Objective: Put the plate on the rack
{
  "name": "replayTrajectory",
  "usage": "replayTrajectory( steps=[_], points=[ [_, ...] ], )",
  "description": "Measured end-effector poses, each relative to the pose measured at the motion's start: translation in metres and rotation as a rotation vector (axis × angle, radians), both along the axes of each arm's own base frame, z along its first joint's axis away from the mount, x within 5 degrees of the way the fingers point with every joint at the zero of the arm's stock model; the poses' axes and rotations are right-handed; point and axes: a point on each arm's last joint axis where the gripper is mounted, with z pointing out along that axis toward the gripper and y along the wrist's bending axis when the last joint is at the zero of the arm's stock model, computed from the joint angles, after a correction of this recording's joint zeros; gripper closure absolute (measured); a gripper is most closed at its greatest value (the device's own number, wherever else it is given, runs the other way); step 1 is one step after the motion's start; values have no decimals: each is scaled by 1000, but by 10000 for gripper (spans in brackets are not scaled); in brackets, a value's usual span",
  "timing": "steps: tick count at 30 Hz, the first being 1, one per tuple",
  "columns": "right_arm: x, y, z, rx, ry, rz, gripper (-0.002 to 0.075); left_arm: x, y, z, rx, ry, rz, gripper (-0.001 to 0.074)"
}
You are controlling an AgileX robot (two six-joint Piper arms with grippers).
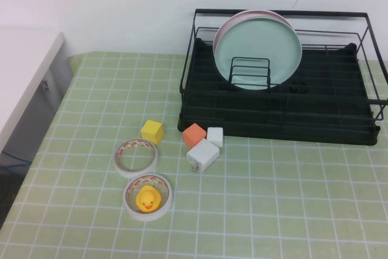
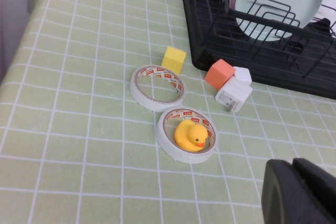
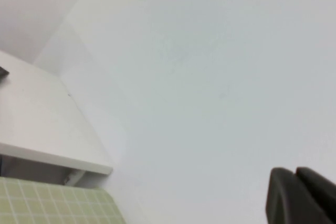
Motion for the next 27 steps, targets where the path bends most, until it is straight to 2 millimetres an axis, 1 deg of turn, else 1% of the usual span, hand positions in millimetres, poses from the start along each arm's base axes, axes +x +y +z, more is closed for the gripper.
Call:
replayTrajectory(
  steps=[3, 5, 9, 11, 15, 17, 24, 27],
  points=[
    [-13, 0, -12, 16, -4, 3, 714, 0, 0, 0, 0, 0, 0, 736],
    [-17, 0, -21, 18, 4, 5, 714, 0, 0, 0, 0, 0, 0, 736],
    [-22, 4, -37, 1, 49, 72, 714, 0, 0, 0, 0, 0, 0, 736],
    [-20, 4, -45, -2, 84, 76, 714, 0, 0, 0, 0, 0, 0, 736],
    [-11, 2, -65, -22, 139, 25, 714, 0, 0, 0, 0, 0, 0, 736],
    [-10, 1, -74, -31, 159, 16, 714, 0, 0, 0, 0, 0, 0, 736],
    [-22, -7, -90, -1, 85, -100, 714, 0, 0, 0, -2, 1, -1, 736],
    [-24, -11, -101, 26, 75, -162, 714, 0, 0, 0, -2, 1, -1, 736]
  ],
)
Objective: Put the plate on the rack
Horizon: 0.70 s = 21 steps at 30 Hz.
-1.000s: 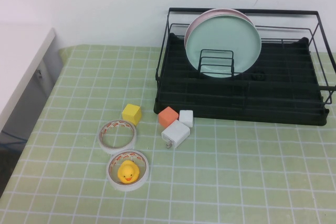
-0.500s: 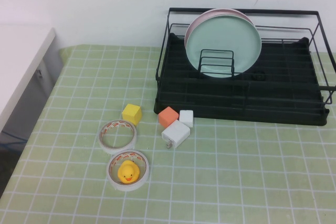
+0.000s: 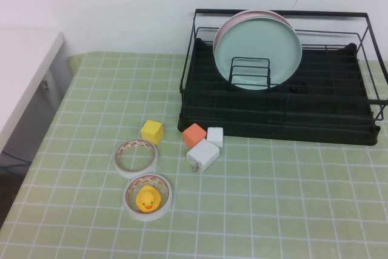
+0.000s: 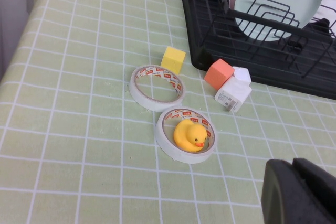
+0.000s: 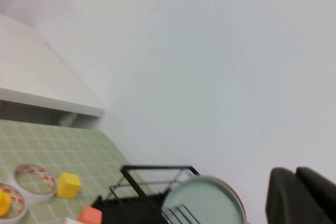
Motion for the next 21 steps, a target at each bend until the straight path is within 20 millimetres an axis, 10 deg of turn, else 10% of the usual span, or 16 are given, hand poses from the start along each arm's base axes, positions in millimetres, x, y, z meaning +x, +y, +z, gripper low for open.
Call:
replayTrajectory(
  steps=[13, 21],
  points=[
    [6, -45, -106, 267, 564, -566, 714, 0, 0, 0, 0, 0, 0, 736],
    [9, -62, -135, 303, 577, -814, 714, 0, 0, 0, 0, 0, 0, 736]
  ],
)
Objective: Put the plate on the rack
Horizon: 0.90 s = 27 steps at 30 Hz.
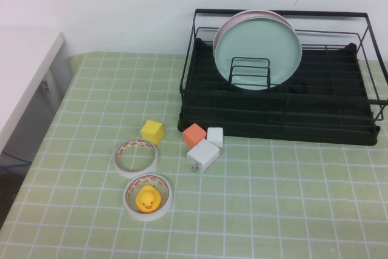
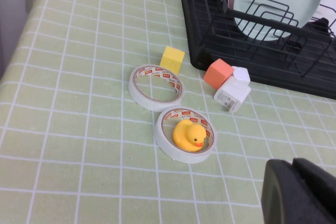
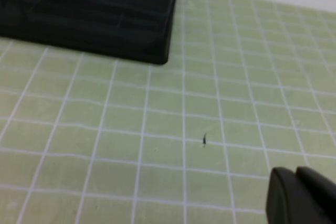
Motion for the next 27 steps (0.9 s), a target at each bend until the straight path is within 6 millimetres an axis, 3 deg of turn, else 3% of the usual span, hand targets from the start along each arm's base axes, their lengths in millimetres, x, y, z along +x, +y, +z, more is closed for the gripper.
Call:
replayTrajectory(
  steps=[27],
  points=[
    [2, 0, 1, -224, -14, 87, 714, 0, 0, 0, -1, 0, -1, 736]
  ],
)
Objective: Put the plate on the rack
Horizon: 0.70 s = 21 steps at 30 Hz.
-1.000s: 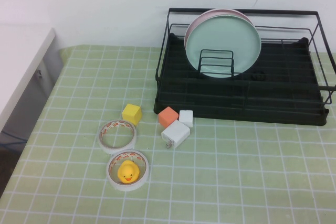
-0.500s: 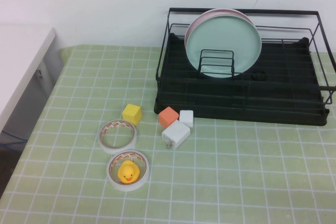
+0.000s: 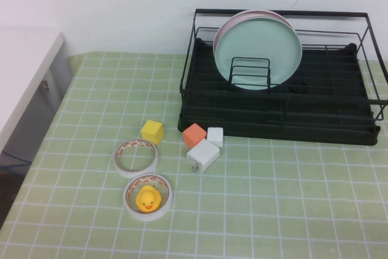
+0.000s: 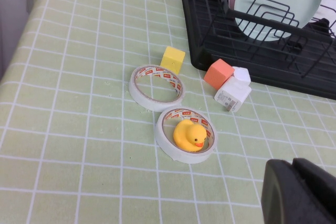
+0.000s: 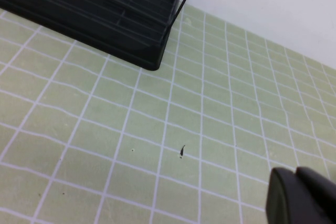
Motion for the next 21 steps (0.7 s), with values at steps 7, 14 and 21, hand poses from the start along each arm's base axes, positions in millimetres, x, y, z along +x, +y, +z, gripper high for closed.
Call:
replayTrajectory(
  steps=[7, 14, 21],
  points=[
    [0, 0, 0, 0, 0, 0, 714, 0, 0, 0, 0, 0, 0, 736],
    [0, 0, 0, -1, 0, 0, 714, 0, 0, 0, 0, 0, 0, 736],
    [0, 0, 0, -1, 0, 0, 714, 0, 1, 0, 21, -6, 9, 736]
  ],
)
